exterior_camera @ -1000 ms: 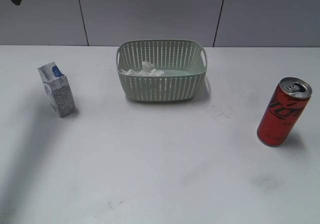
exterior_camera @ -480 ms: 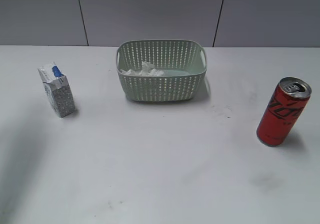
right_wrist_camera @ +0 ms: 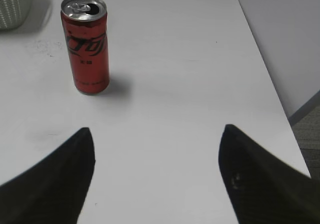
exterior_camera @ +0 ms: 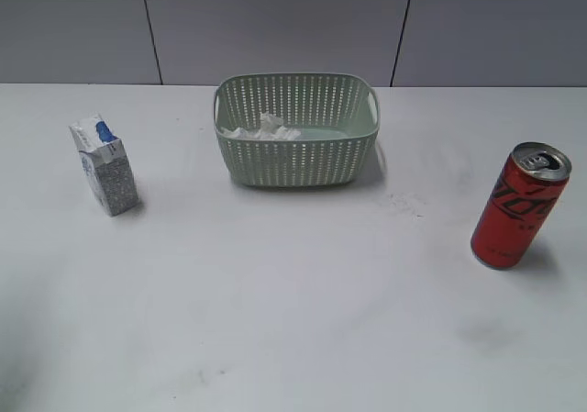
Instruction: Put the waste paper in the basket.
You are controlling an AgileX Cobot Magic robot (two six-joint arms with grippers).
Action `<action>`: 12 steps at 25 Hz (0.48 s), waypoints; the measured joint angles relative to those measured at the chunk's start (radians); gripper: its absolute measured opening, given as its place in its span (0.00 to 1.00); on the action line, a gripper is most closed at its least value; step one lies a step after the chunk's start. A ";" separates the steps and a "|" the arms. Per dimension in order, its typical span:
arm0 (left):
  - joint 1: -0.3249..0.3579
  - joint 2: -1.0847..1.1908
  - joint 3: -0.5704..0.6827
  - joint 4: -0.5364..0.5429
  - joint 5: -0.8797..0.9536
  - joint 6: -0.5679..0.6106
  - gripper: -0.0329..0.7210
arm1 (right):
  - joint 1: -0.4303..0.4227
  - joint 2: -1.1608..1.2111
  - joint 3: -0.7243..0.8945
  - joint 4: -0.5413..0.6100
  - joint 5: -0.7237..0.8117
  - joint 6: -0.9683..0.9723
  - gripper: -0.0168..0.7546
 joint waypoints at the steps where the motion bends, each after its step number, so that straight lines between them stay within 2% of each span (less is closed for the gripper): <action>1: 0.000 -0.039 0.043 0.000 -0.011 0.000 0.81 | 0.000 0.000 0.000 0.000 0.000 0.000 0.78; 7: 0.000 -0.273 0.252 -0.025 -0.055 -0.005 0.81 | 0.000 0.000 0.000 0.000 0.000 0.000 0.78; 12: 0.000 -0.471 0.369 -0.034 -0.084 -0.005 0.81 | 0.000 0.000 0.000 0.000 0.000 0.000 0.78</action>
